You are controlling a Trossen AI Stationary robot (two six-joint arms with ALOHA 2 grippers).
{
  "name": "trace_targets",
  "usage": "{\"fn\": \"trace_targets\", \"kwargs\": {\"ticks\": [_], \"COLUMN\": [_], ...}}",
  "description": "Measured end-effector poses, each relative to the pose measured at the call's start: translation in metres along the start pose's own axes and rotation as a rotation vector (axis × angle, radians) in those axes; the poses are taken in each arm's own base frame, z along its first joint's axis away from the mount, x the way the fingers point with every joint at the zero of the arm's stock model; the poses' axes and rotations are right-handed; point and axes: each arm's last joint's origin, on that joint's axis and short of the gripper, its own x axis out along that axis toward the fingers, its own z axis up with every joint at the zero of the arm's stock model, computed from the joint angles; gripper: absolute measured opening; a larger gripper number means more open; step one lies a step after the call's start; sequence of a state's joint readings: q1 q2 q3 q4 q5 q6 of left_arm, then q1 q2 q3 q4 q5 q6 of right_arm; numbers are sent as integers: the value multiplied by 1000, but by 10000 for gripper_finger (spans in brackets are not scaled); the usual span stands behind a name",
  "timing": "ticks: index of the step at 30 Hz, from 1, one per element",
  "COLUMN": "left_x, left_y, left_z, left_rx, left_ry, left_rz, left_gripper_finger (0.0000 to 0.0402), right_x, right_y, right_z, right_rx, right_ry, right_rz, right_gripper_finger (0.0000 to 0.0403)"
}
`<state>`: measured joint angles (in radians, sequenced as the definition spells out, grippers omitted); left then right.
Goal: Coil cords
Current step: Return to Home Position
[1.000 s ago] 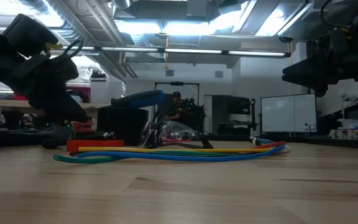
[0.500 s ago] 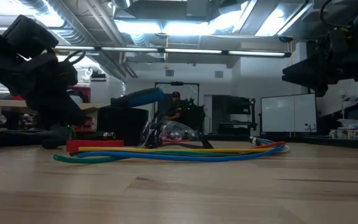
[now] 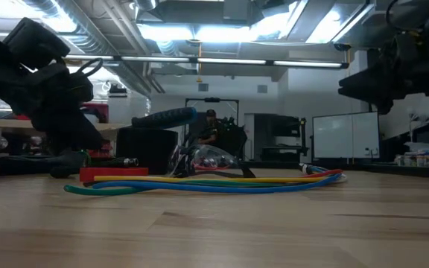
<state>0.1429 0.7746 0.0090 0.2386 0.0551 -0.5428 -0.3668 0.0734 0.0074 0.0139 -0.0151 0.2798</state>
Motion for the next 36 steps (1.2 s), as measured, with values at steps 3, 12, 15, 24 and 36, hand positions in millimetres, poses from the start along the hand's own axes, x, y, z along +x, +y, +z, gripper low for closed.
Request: {"fn": "trace_targets", "kwargs": {"ticks": [3,12,15,24,36], "left_x": [-1,-15,-20,-32,-50], "left_y": [0,-2,-3,-9,-16], "left_z": [1,2,4,12,21], "left_rx": [1,3,6,8,20], "left_ry": [-7,-52,-81,-216,-398], "left_rz": [-4,-31,-48,-123,-233], "left_gripper_finger": [107,107,107,107,107], "right_x": [-2,-5,-5,-5,-5], "right_y": [1,2,2,2,2], "right_z": [3,7,7,6,6], "right_rx": [-1,-2,-2,-1,-1], "right_ry": [-34,-84,-86,-77,-76], "right_rz": [10,29,29,26,26], "right_gripper_finger": [134,134,134,134,134]}}
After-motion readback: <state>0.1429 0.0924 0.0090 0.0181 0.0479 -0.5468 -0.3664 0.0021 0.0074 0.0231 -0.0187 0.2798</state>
